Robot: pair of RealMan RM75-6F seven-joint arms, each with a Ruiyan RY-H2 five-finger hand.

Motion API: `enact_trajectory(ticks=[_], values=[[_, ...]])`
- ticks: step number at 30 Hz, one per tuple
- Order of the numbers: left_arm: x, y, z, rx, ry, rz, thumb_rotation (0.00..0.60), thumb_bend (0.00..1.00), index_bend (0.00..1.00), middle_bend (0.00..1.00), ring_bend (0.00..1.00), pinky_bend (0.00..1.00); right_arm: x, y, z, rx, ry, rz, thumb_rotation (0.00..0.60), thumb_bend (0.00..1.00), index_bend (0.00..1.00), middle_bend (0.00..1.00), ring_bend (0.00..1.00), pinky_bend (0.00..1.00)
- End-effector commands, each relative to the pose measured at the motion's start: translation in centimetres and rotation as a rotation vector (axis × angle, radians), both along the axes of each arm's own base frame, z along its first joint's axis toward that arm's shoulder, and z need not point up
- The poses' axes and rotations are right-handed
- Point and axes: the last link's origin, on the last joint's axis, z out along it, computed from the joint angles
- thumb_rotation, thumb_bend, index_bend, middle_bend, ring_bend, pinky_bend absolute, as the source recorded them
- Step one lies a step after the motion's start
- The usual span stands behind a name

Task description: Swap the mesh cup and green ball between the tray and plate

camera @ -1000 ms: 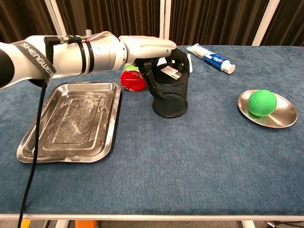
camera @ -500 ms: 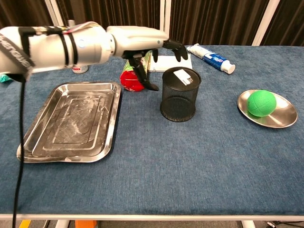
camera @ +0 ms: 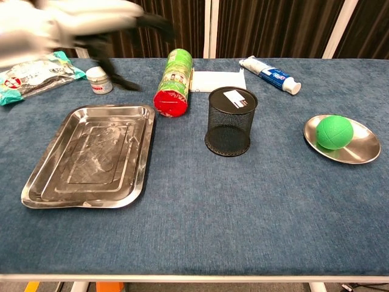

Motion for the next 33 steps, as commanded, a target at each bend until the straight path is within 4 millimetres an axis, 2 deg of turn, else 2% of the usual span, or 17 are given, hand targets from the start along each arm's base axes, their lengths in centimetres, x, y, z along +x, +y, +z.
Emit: enact_trajectory(ticks=[1, 7, 12, 15, 23, 29, 33], values=[[-5.8, -2.8, 3.9, 0.150, 0.004, 0.165, 0.600, 0.10, 0.14, 0.13, 0.05, 0.28, 2.6, -2.7, -1.0, 0.073, 0.035, 0.053, 0.600, 0.06, 0.00, 0.00, 0.00, 0.00], [-11.9, -7.0, 5.8, 0.289, 0.006, 0.248, 0.600, 0.07, 0.14, 0.13, 0.05, 0.26, 6.0, -6.4, -3.9, 0.202, 0.088, 0.116, 0.600, 0.06, 0.00, 0.00, 0.00, 0.03], [-15.0, -10.2, 5.7, 0.313, -0.052, 0.319, 0.600, 0.07, 0.14, 0.13, 0.05, 0.26, 7.5, -8.4, -6.7, 0.256, 0.080, 0.129, 0.600, 0.06, 0.00, 0.02, 0.00, 0.18], [-16.4, -11.8, 5.5, 0.325, -0.060, 0.352, 0.600, 0.07, 0.14, 0.13, 0.05, 0.26, 8.0, -9.2, -8.4, 0.268, 0.092, 0.150, 0.600, 0.06, 0.00, 0.04, 0.00, 0.23], [-18.4, -14.0, 4.7, 0.296, -0.071, 0.397, 0.600, 0.07, 0.14, 0.13, 0.05, 0.26, 8.9, -10.5, -11.5, 0.332, 0.098, 0.147, 0.600, 0.06, 0.00, 0.05, 0.00, 0.27], [-18.8, -14.5, 4.8, 0.298, -0.087, 0.395, 0.600, 0.07, 0.14, 0.13, 0.05, 0.26, 8.7, -10.9, -12.5, 0.360, 0.113, 0.112, 0.600, 0.06, 0.00, 0.05, 0.00, 0.28], [-18.9, -14.4, 4.9, 0.303, -0.082, 0.397, 0.600, 0.07, 0.14, 0.13, 0.05, 0.26, 8.7, -11.1, -12.8, 0.377, 0.110, 0.090, 0.600, 0.06, 0.00, 0.08, 0.03, 0.34]])
